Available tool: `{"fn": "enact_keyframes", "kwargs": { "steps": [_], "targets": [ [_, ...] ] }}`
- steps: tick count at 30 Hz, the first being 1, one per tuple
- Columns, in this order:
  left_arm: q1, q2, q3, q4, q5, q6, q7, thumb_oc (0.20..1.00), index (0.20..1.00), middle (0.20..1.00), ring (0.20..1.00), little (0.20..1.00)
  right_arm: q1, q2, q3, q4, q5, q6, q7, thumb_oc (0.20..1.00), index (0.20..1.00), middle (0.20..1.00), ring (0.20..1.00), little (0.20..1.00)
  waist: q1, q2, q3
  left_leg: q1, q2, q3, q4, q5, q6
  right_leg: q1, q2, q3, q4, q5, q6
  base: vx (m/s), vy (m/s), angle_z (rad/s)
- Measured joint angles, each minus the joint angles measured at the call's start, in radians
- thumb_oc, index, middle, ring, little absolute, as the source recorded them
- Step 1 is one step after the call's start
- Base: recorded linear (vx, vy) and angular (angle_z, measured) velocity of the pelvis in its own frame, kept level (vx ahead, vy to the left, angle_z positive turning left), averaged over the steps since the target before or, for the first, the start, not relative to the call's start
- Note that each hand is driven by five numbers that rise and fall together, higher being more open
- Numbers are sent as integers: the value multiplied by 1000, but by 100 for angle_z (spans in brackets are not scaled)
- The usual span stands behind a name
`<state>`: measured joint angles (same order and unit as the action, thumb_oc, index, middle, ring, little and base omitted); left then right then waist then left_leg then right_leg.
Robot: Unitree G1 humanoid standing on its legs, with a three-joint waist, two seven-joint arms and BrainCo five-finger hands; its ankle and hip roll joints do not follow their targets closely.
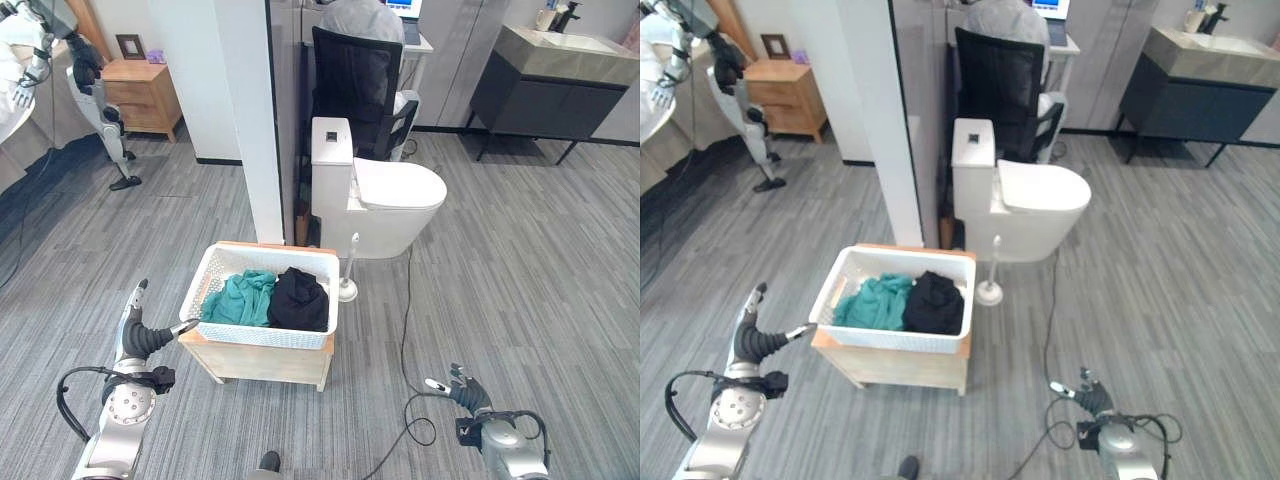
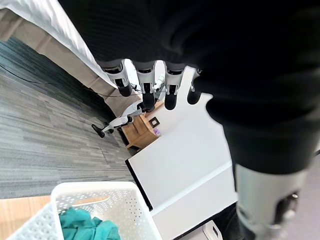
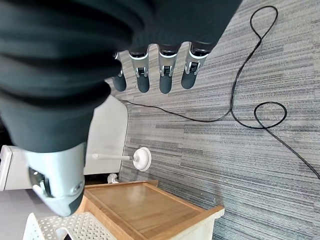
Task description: Grab the laundry basket,head to the washer,open it,put in the laundry and shut it.
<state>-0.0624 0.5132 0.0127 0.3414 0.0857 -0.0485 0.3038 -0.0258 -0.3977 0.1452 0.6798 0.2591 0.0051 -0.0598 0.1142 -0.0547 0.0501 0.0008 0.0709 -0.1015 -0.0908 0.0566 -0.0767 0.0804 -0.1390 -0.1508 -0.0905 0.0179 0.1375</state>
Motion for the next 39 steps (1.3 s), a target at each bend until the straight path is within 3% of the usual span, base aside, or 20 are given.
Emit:
{"fn": "enact_keyframes", "kwargs": {
  "steps": [3,5,7,10,11,12,13,14,17,20,27,31,36,39],
  "targets": [
    [-126,18,-68,80,-15,35,-9,1000,1000,1000,1000,1000,-106,-1,20,-30,1,2,-4,1000,1000,1000,1000,1000,-31,-5,0,-6,0,5,0,2,-3,-10,1,5,-4,3,0,-120,-35,-4],
    [-390,24,-225,278,-59,74,-8,1000,1000,1000,1000,1000,-275,-19,121,-33,2,19,-9,1000,1000,1000,1000,1000,-50,1,3,-59,9,0,3,23,-14,-66,11,3,3,12,-5,-454,-41,2],
    [-674,10,-350,454,-149,80,-2,1000,1000,1000,1000,1000,-518,-15,216,10,6,21,-40,1000,1000,1000,1000,1000,-67,27,37,-197,18,-9,50,48,-23,-193,24,4,38,37,-7,-388,-28,1],
    [-991,3,-452,649,-257,76,-7,1000,1000,1000,1000,1000,-816,8,304,43,53,19,-54,1000,1000,1000,1000,1000,-82,80,172,-280,32,-9,71,80,-37,-284,37,11,65,73,-19,-195,-24,-10],
    [-1154,-6,-597,935,-302,53,-19,1000,1000,1000,1000,1000,-893,3,393,76,93,20,-83,1000,1000,1000,1000,1000,-93,91,206,-293,37,-12,77,89,-51,-305,40,7,93,63,-14,-215,-49,-9],
    [-1215,18,-565,1026,-325,82,-16,1000,1000,1000,1000,1000,-920,5,399,72,102,19,-90,1000,1000,1000,1000,1000,-107,90,235,-295,41,-11,81,89,-51,-312,44,9,107,56,-19,-92,-37,2],
    [-1208,62,-544,991,-355,77,-14,1000,1000,1000,1000,1000,-930,-12,414,85,128,20,-123,1000,1000,1000,1000,1000,-112,101,249,-308,44,-7,79,89,-51,-336,44,7,126,45,-22,-127,-44,-21],
    [-1367,103,-607,1202,-364,79,-25,1000,1000,1000,1000,1000,-1050,-26,464,111,140,17,-138,1000,1000,1000,1000,1000,-111,103,304,-359,46,4,87,93,-56,-412,39,29,165,47,-24,-87,-14,-19],
    [-1390,159,-535,1169,-402,79,-21,1000,1000,1000,1000,1000,-1091,-21,478,123,159,15,-158,1000,1000,1000,1000,1000,-109,111,339,-392,42,14,84,104,-54,-460,38,36,184,54,-32,-45,7,-10],
    [-1375,209,-488,1107,-436,75,-8,1000,1000,1000,1000,1000,-1092,-17,480,124,160,11,-162,1000,1000,1000,1000,1000,-98,98,385,-393,40,32,69,104,-54,-479,36,55,190,50,-33,48,0,-10],
    [-1268,294,-446,1087,-436,74,16,1000,1000,1000,1000,1000,-1040,-49,483,87,159,6,-175,1000,1000,1000,1000,1000,-94,93,385,-315,43,46,56,104,-54,-378,39,48,135,52,-35,34,-7,1],
    [-1239,429,-409,1092,-429,76,40,1000,1000,1000,1000,1000,-1056,-64,484,35,159,-3,-170,1000,1000,1000,1000,1000,-89,91,383,-347,55,52,54,103,-53,-421,53,57,140,63,-42,-19,-13,-9],
    [-1190,430,-451,1124,-340,95,41,1000,1000,1000,1000,1000,-1066,-71,525,-38,158,-31,-157,1000,1000,1000,1000,1000,-71,89,382,-401,53,47,73,104,-54,-489,50,58,195,54,-42,-51,-16,2],
    [-1162,313,-448,1169,-341,117,17,1000,1000,1000,1000,1000,-1076,-58,524,-30,157,-30,-160,1000,1000,1000,1000,1000,-75,89,382,-428,44,40,86,106,-52,-523,40,56,227,42,-42,-46,-12,5]
  ]
}}
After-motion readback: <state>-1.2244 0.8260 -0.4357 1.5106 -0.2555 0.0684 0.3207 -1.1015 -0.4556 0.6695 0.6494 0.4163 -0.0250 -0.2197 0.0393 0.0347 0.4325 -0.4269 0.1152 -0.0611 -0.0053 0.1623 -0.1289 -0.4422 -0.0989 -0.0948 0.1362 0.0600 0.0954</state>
